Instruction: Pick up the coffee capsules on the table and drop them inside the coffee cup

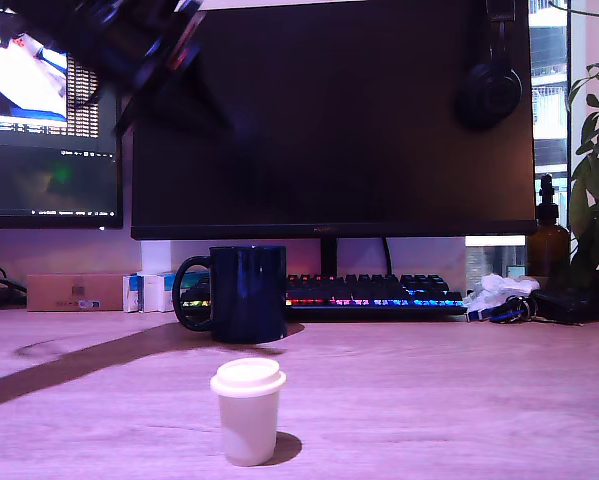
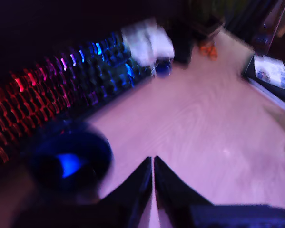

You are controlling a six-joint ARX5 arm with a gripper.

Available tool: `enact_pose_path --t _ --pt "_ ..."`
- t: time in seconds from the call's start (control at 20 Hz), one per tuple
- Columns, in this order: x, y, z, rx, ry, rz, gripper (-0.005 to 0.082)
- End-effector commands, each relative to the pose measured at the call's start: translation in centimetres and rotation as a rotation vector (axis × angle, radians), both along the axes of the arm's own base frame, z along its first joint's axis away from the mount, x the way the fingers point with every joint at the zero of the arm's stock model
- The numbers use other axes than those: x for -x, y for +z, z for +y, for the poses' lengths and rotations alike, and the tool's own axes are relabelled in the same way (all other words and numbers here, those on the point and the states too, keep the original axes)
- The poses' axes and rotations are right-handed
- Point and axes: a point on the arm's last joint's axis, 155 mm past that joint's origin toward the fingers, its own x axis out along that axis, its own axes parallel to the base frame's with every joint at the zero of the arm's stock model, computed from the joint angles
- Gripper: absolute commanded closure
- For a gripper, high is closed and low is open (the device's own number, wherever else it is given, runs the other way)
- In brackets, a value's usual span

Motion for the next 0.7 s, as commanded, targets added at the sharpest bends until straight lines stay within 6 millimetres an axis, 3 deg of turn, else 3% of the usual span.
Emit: enact_pose_path --t 0.0,0.25,0.65 --pt "1.1 1.9 0.2 0.041 -0.018 -0.075 0.0791" --pt "3.6 1.3 1.3 0.082 -0.056 -0.090 0.0791" --pt "5.9 -0.9 2.2 0.088 -0.048 -0.068 0.0791"
